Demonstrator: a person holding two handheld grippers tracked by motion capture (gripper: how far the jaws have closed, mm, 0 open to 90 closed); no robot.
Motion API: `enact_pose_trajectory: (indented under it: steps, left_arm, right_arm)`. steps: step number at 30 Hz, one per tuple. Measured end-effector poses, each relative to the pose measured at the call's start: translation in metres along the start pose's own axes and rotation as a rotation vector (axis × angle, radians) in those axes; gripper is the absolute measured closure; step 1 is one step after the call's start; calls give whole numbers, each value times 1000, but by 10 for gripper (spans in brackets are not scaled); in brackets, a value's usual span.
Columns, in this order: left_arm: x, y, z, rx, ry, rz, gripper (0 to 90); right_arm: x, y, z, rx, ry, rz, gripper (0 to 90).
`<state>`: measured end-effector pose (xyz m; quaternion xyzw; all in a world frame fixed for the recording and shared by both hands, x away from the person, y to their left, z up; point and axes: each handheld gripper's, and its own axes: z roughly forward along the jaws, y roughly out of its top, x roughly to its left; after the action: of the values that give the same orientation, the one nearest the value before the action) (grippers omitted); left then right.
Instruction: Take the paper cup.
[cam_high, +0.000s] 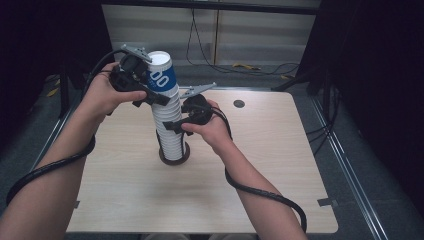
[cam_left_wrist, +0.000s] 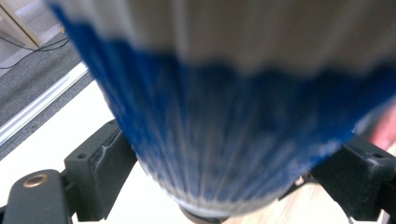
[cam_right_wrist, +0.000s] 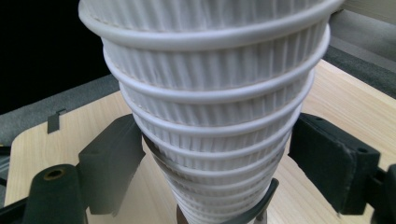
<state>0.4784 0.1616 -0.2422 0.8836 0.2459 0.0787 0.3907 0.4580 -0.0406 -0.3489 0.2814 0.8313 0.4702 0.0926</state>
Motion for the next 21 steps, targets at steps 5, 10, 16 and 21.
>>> enact_pose_trajectory:
  steps: [5,10,16,21]
  left_arm:
    - [1,0,0,-12,2,-25,127]
    - [-2,2,-1,-4,18,-39,133]
    - [-3,4,-2,10,29,-47,136]
    - [-4,7,-4,9,35,-60,140]
  right_arm:
    - [0,0,0,-2,-5,5,172]
    - [0,0,0,0,-6,1,172]
    - [1,0,0,0,-9,1,174]
    - [2,0,-1,-2,-12,-3,178]
